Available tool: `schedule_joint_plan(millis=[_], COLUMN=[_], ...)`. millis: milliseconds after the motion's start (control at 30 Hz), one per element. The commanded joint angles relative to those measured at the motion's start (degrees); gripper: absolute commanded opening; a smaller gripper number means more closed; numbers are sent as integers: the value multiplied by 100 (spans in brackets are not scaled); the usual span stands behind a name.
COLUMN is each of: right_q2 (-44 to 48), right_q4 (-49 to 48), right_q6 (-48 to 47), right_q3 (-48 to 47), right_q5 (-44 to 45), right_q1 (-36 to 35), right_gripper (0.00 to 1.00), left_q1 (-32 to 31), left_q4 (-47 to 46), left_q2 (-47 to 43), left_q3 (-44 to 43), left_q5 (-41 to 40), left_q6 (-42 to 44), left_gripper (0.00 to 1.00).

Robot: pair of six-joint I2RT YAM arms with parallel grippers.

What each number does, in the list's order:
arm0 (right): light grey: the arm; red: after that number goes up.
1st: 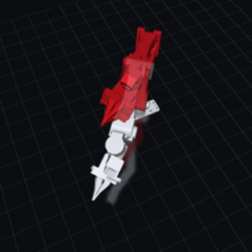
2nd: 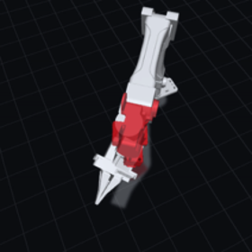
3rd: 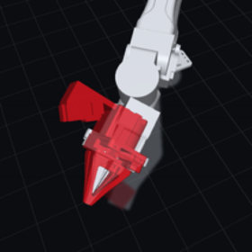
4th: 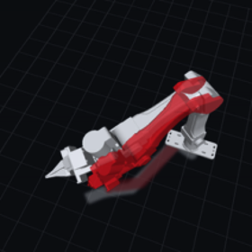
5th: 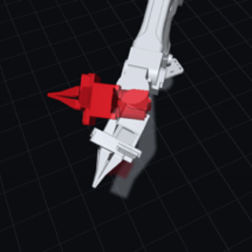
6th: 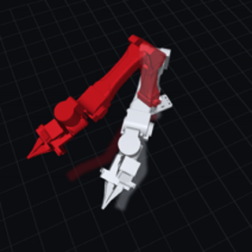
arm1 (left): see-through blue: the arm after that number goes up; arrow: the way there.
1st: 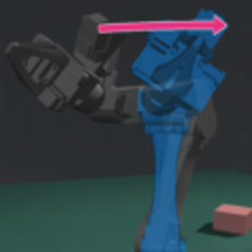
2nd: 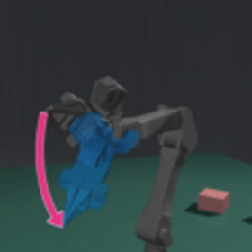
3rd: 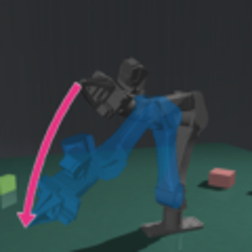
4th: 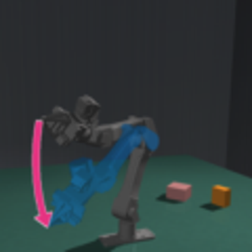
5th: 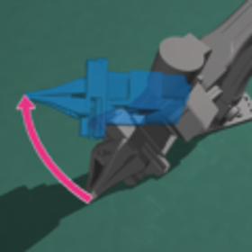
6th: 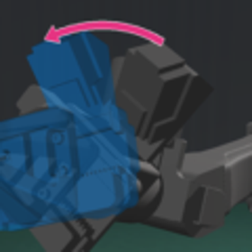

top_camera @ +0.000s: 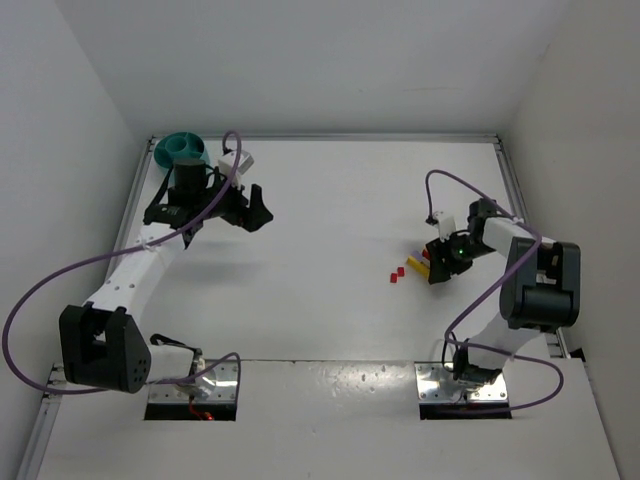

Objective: Sort the legos into containers by color

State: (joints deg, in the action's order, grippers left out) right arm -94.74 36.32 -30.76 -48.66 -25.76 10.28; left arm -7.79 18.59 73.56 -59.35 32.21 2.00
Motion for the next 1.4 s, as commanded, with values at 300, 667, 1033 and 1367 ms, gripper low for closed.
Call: schedule_joint_plan(millis=[300,667,1033,1367], right_q2=[-308,148,1642,1836], right_q4=[-283,-135,1456,1353], right_q6=[395,29,-1862,-2004], right_q3=[-337,-153,-257,-653], right_q5=[88,-138,-667,-501], right_q1=[-193,-246,-940,-2792], right_gripper=[41,13,6,3], left_q1=[-47,-47,-152,-1074], left_q4=[-251,-303,-1023,-1190], left_q2=[0,-52,430,1406], left_q3=[3,117,477,82], left_q5=[58,189,1498,2149], left_q6=[-68,-208,-1692,-2397], left_gripper=[90,90,90,90])
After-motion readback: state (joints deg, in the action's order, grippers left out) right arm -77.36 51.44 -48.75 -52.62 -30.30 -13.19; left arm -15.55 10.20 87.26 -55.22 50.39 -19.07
